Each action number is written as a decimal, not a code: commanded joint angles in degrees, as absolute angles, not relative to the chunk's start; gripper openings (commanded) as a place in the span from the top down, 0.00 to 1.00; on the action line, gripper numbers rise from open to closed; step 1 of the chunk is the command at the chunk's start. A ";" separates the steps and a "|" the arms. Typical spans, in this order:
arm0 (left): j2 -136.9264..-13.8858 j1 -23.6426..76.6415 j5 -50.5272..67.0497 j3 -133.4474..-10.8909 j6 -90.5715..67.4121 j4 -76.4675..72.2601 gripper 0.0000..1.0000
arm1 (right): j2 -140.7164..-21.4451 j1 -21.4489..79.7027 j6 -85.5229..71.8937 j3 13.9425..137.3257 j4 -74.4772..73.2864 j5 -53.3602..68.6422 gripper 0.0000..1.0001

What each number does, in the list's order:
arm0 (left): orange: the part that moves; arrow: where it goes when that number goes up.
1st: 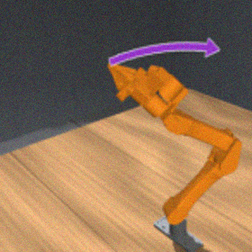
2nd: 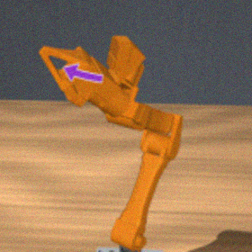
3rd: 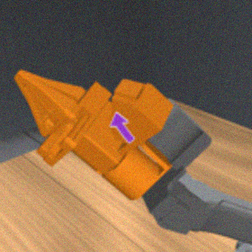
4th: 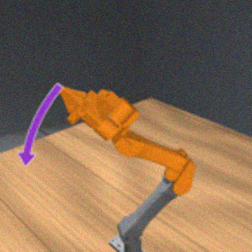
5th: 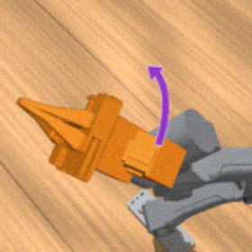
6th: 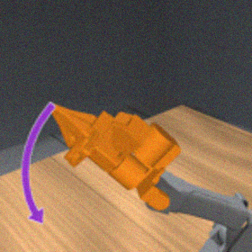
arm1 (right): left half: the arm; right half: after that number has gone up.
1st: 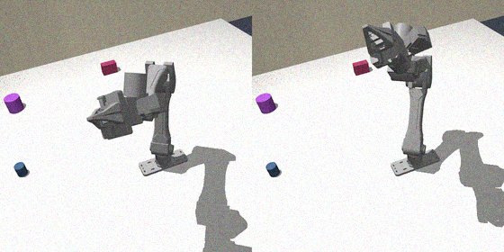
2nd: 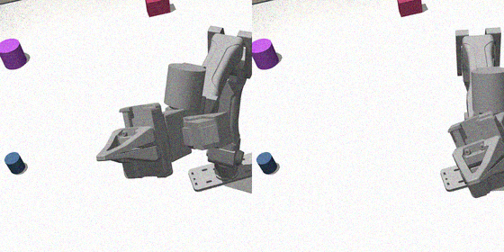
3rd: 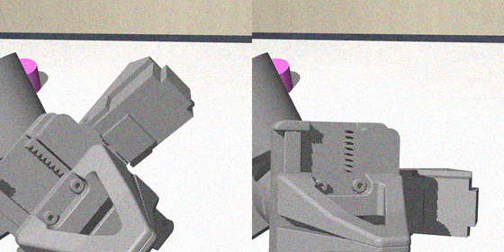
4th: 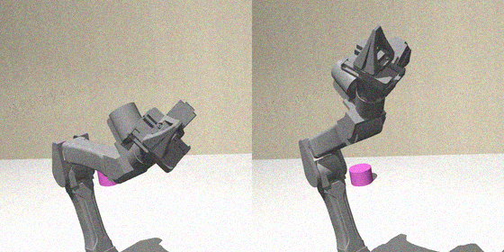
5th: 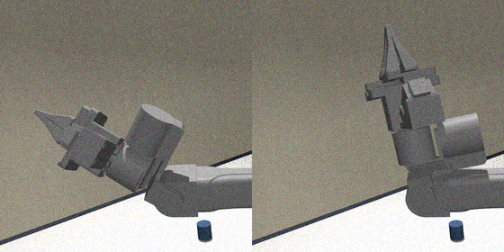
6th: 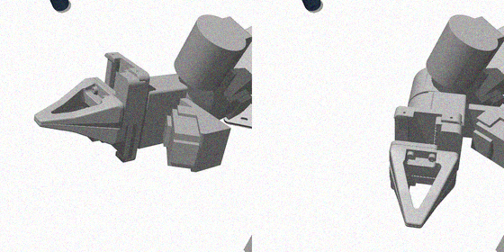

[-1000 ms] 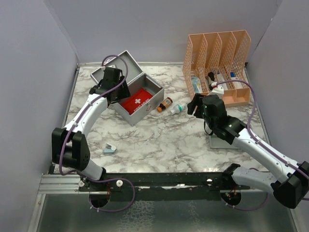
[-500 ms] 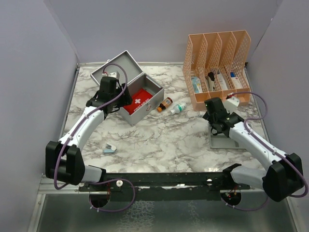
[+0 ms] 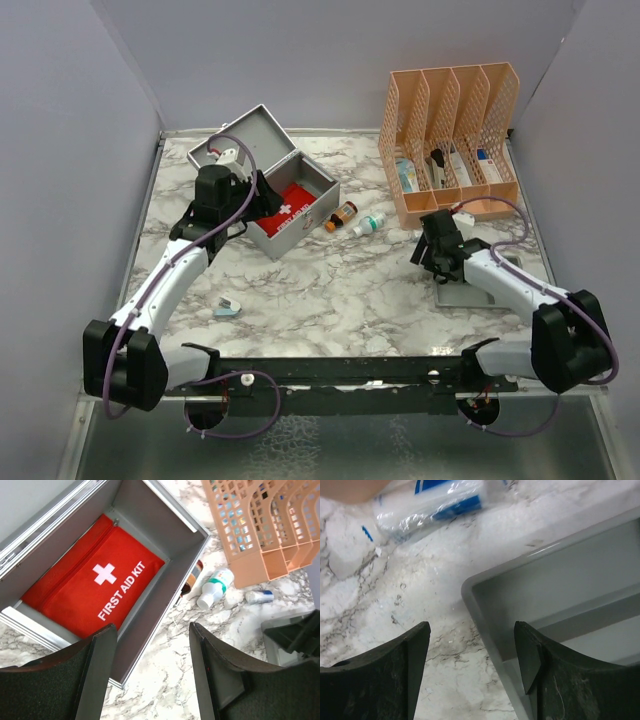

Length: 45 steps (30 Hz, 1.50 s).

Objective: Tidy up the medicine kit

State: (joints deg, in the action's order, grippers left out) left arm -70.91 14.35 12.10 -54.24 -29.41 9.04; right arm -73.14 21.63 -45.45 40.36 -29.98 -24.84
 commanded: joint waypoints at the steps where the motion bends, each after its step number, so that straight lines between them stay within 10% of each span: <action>1: -67.85 14.15 16.57 -52.48 -27.56 4.55 0.38 | -77.30 21.36 -37.87 41.90 -26.31 -15.95 0.32; 15: -66.16 14.14 16.63 -52.54 -25.63 5.40 0.39 | -79.18 25.37 -46.95 43.97 -22.62 5.14 0.39; 28: -66.53 14.15 16.32 -52.67 -25.36 6.00 0.39 | -88.48 41.75 -66.50 53.12 -15.51 1.18 0.40; 45: -66.45 14.14 15.69 -52.56 -24.96 6.33 0.39 | -91.82 36.28 -70.88 64.25 -31.06 -27.75 0.41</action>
